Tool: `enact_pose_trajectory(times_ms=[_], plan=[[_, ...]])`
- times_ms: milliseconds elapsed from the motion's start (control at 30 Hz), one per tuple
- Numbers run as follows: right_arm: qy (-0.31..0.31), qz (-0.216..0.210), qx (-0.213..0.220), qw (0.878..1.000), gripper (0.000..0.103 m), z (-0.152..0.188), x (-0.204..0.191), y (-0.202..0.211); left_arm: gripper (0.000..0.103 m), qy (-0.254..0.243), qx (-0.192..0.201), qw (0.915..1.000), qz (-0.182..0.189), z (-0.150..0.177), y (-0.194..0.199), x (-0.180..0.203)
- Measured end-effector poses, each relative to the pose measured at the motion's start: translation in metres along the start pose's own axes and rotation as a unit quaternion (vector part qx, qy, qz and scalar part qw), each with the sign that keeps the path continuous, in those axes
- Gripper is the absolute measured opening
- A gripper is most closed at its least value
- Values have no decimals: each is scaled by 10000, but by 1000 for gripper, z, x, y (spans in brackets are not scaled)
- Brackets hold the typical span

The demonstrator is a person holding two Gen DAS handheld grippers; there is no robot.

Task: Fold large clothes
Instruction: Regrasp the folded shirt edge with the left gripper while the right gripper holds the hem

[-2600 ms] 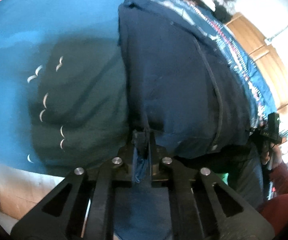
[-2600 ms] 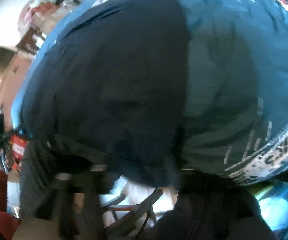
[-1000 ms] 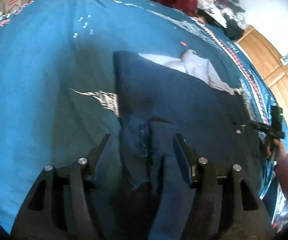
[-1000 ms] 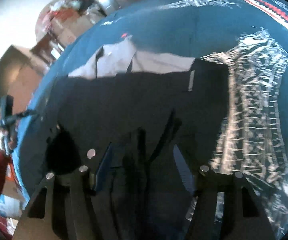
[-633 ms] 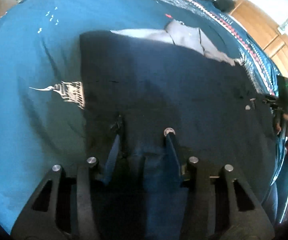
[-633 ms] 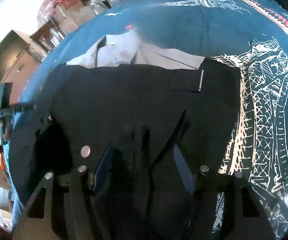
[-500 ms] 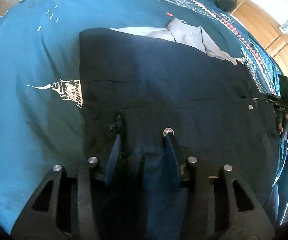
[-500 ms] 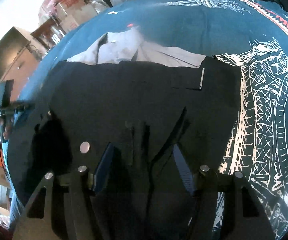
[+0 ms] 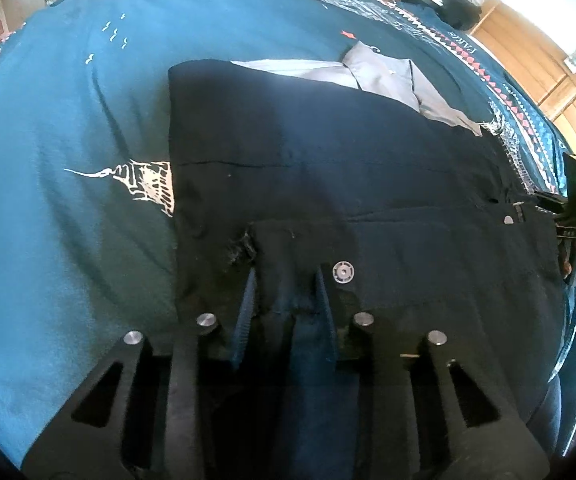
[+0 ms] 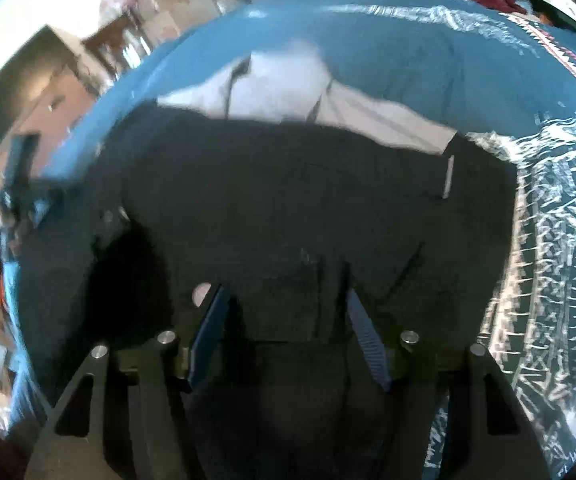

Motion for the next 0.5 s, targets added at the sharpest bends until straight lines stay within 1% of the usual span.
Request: enact_pose_trajectory(times_ms=[33, 67, 100, 133, 167, 233, 267, 300, 367, 433, 500], plan=[[15, 30, -18, 10000, 62, 1, 0, -3, 16, 9, 20, 10000, -7, 0, 1, 0], [-63, 33, 25, 10000, 47, 1, 3, -5, 10, 37, 63, 10000, -9, 0, 3, 1], [-154, 57, 65, 9998, 36, 1, 5, -3, 9, 25, 122, 9999, -54, -1, 5, 3], [-203, 173, 107, 9996, 17, 1, 7, 0, 8, -11, 172, 9998, -104, -1, 7, 5], [-245, 225, 277, 9991, 10, 0, 8, 9, 8, -68, 256, 9995, -183, 0, 12, 8], [-267, 196, 589, 9977, 8, -2, 5, 30, 7, 0, 447, 9988, -194, -2, 24, 9], [-287, 228, 858, 9956, 8, -4, 4, 50, 7, 94, 576, 9982, -158, -3, 32, 6], [-317, 257, 1001, 9941, 8, -5, 4, 62, 6, 192, 694, 9973, -126, -6, 39, 4], [-443, 333, 1423, 9883, 8, -8, 8, 99, 5, 417, 963, 9945, -13, -14, 56, -1], [-539, 359, 1621, 9846, 8, -10, 14, 119, 5, 452, 1214, 9916, -24, -30, 71, 0], [-589, 494, 1736, 9818, 8, -14, 23, 134, 5, 450, 1386, 9893, -39, -49, 79, 2]])
Point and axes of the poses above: each gripper's, at about its wrist camera, not at the fingertips, and y roughly against the way its jaws point, x to its right, z to its underside, the point moved 6 cm from there along -y, roughly the way its jaws point, and after that the axes turned 5 degrees about y, right-handed, at the moved point
